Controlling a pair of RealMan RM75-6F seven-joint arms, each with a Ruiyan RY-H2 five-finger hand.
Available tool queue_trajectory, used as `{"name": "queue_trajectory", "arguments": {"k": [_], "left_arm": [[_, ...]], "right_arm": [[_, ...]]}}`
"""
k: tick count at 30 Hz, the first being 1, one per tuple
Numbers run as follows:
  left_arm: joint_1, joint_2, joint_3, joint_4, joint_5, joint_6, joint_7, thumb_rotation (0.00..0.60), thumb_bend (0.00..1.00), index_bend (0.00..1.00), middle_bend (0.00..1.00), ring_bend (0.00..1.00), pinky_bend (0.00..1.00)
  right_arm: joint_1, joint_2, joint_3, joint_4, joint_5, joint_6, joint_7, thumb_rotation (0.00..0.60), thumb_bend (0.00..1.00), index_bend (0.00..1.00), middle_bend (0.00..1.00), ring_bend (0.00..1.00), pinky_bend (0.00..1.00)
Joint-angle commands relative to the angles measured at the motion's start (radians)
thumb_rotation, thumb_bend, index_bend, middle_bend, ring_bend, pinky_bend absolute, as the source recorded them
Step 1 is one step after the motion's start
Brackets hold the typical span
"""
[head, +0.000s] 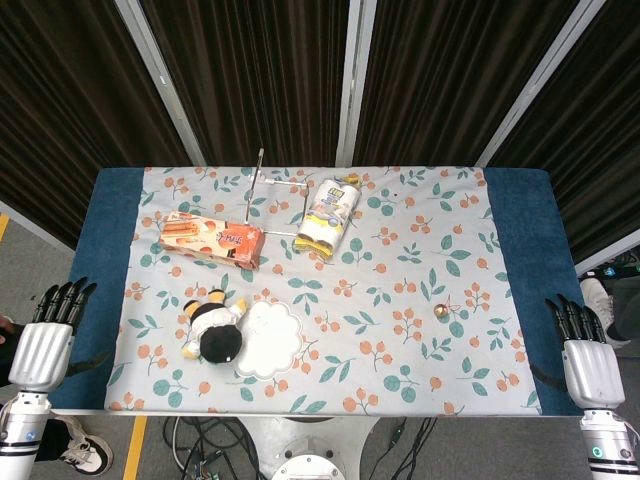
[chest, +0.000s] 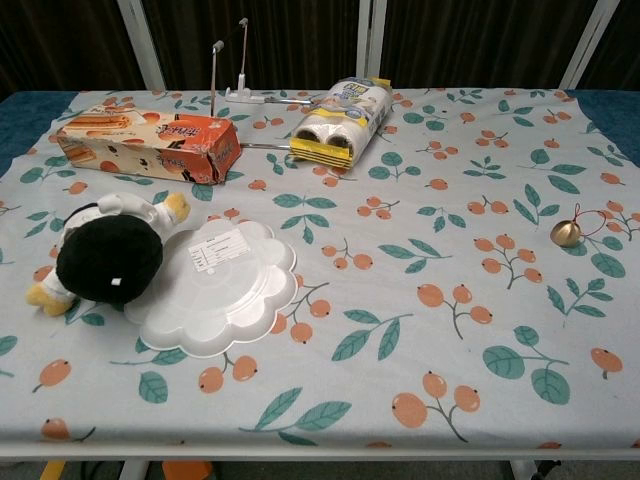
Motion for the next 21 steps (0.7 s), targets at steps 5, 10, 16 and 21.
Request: {"name": "queue_trajectory", "arguments": {"k": [5,10,16,21], "left_arm": [[-0.001,0.001,0.0,-0.002,-0.001,-0.003,0.003,0.6,0.02,0.06,0.0,0.0,0.02],[-0.002,0.004,-0.002,-0.005,-0.002,-0.003,0.0,0.6,0.02,0.06,0.0,0.0,0.02],[-0.005,0.005,0.002,-0.004,-0.009,-0.018,-0.006,0.6,0.02,0.06,0.0,0.0,0.02],[-0.003,-0.006,0.006,0.013,-0.01,-0.021,-0.013,0.6,0.02,0.06,0.0,0.0,0.01]], "right_arm": [[0.0,0.001,0.0,-0.001,0.001,-0.001,0.001,0.6,0.0,0.0,0.0,0.0,0.0],[0.006,0.004,0.003,-0.004,0.007,-0.012,-0.006,0.6,0.0,0.0,0.0,0.0,0.0],[0.051,0.033,0.014,-0.045,-0.003,-0.062,-0.082,0.6,0.0,0.0,0.0,0.0,0.0],[0.143,0.117,0.051,-0.141,0.006,-0.169,-0.201,0.6,0.0,0.0,0.0,0.0,0.0]]}}
